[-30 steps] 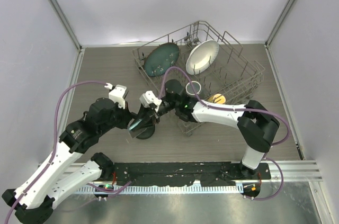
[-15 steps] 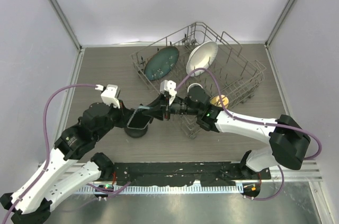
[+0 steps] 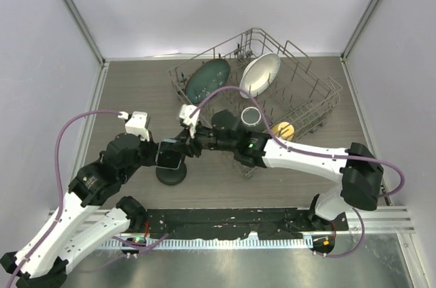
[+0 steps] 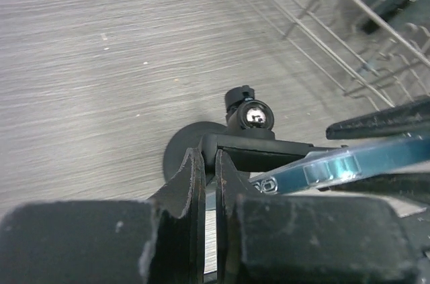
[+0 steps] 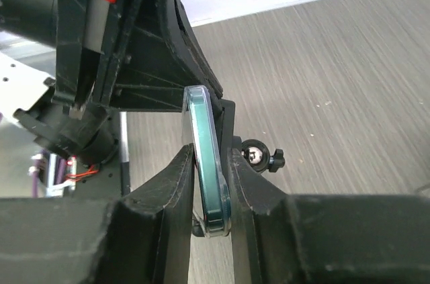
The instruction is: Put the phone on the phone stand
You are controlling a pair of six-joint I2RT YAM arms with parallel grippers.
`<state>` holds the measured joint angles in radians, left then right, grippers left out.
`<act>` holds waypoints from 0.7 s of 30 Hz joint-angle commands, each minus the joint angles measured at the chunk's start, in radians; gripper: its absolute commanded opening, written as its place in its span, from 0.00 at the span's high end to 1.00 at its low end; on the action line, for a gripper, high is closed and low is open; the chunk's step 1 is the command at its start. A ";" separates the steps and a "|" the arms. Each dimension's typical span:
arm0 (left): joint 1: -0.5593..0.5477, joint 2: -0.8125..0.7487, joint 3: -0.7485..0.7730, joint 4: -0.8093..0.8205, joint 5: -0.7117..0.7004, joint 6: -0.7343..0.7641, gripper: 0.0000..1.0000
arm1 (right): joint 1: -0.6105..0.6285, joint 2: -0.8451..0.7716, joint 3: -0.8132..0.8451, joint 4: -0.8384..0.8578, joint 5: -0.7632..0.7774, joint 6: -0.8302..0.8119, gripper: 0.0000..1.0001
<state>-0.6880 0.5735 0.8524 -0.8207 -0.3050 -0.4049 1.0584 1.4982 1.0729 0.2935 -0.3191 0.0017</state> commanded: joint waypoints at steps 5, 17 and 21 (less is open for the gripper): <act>0.001 -0.055 0.030 -0.018 -0.160 -0.144 1.00 | 0.185 0.138 0.280 -0.424 0.914 -0.161 1.00; 0.001 -0.107 0.013 -0.004 -0.115 -0.207 1.00 | 0.235 0.333 0.483 -0.542 1.160 -0.072 1.00; 0.001 -0.103 0.022 -0.027 -0.103 -0.212 1.00 | 0.184 0.284 0.457 -0.522 0.970 -0.008 1.00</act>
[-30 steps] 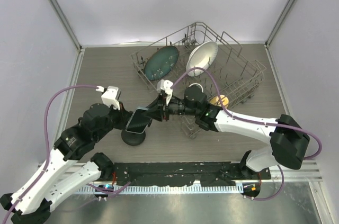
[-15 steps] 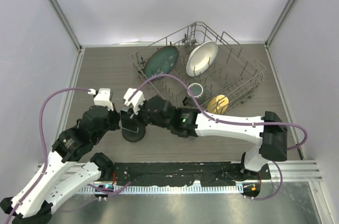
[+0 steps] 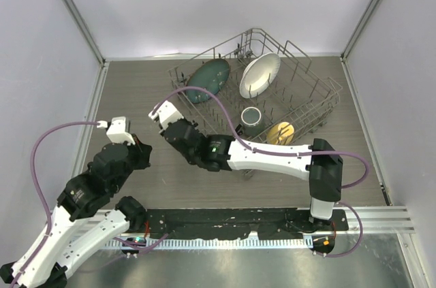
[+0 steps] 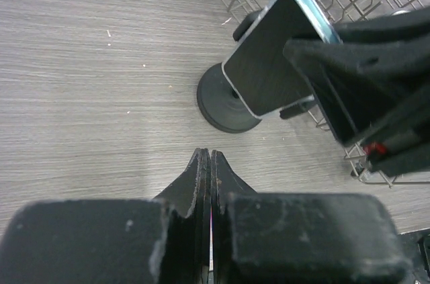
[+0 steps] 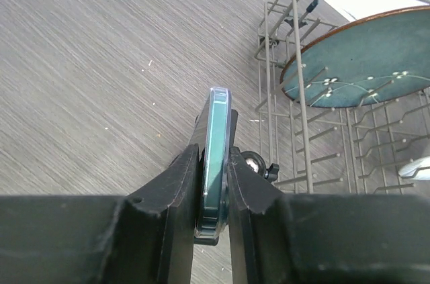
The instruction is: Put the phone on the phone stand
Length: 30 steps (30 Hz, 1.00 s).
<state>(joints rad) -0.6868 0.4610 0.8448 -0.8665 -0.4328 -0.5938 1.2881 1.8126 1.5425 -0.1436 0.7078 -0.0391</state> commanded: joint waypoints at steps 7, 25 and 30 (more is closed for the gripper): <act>0.000 -0.025 0.037 -0.002 0.016 -0.051 0.98 | -0.069 -0.096 -0.073 -0.036 -0.179 0.085 1.00; 0.000 0.074 0.082 0.064 0.181 0.020 0.40 | -0.209 -0.249 -0.251 0.022 -0.422 0.315 1.00; 0.000 0.077 0.080 0.066 0.183 0.020 0.40 | -0.274 -0.279 -0.304 0.048 -0.546 0.389 1.00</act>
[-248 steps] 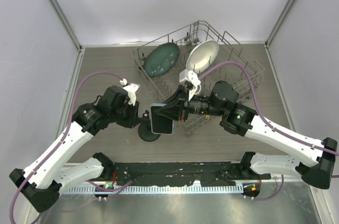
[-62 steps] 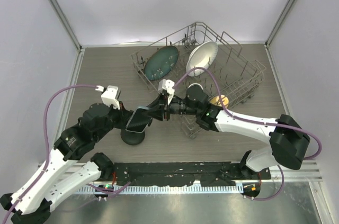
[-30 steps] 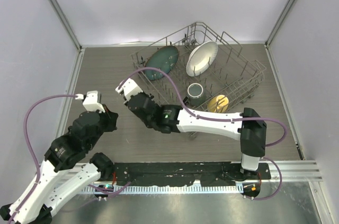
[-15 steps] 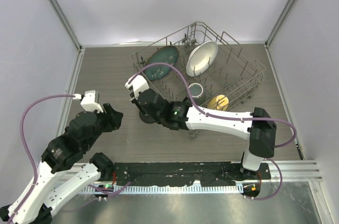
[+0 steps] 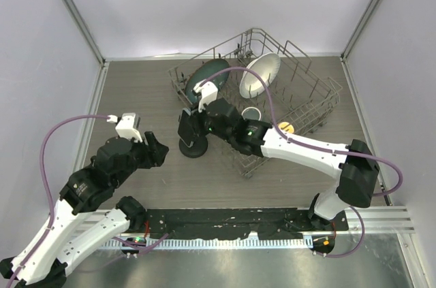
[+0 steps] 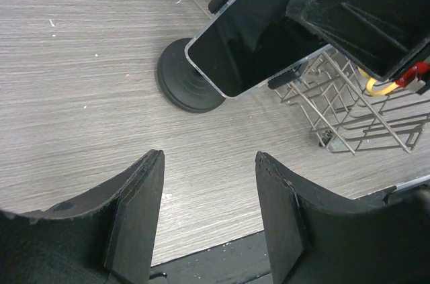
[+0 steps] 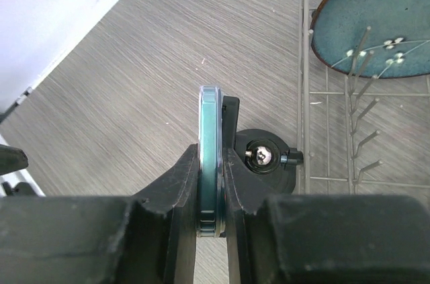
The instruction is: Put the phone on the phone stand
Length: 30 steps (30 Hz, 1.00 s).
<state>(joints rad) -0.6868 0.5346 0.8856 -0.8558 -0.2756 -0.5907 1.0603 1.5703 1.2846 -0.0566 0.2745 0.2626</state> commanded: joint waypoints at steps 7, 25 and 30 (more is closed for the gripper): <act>0.000 0.004 0.038 0.055 0.032 0.017 0.40 | -0.065 -0.044 -0.053 -0.032 -0.144 0.080 1.00; 0.000 -0.064 0.001 0.072 -0.022 0.020 0.40 | 0.110 0.074 0.170 -0.224 0.209 -0.154 1.00; 0.000 -0.065 -0.005 0.077 -0.017 0.019 0.40 | 0.109 0.071 0.176 -0.219 0.183 -0.152 0.92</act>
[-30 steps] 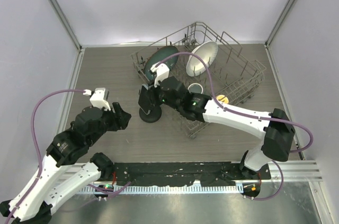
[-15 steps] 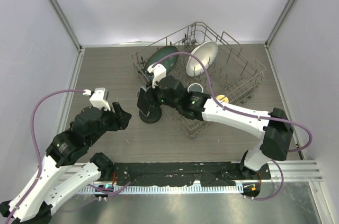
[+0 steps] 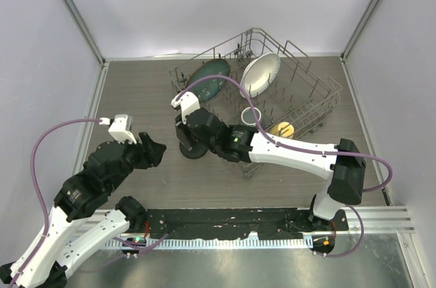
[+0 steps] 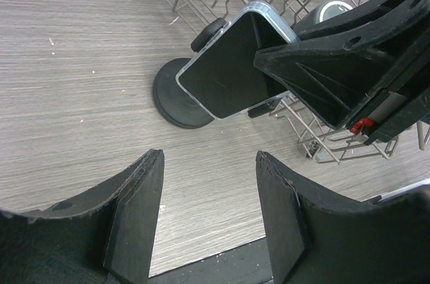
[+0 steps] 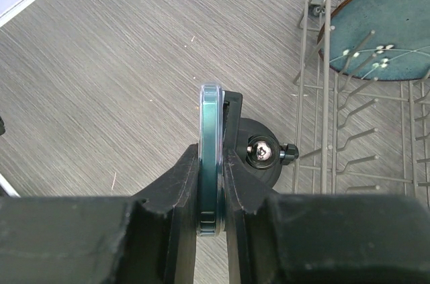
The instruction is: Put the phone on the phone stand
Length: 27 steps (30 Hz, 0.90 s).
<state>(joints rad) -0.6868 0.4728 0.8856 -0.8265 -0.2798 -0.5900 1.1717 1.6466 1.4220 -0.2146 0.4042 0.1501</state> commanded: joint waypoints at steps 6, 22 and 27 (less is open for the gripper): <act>0.000 -0.008 -0.008 0.049 -0.006 0.024 0.38 | -0.003 -0.008 0.043 -0.060 0.022 -0.037 0.71; 0.000 0.160 0.116 0.023 0.125 0.162 0.02 | -0.013 -0.298 -0.078 -0.062 -0.206 0.002 0.32; 0.000 0.302 0.261 -0.042 0.119 0.029 0.07 | -0.030 -0.505 -0.178 -0.140 -0.124 0.031 0.31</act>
<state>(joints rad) -0.6868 0.6884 1.0203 -0.8402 -0.1806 -0.4862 1.1564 1.3064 1.2938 -0.3092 0.2291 0.1493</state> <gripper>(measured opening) 0.965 0.689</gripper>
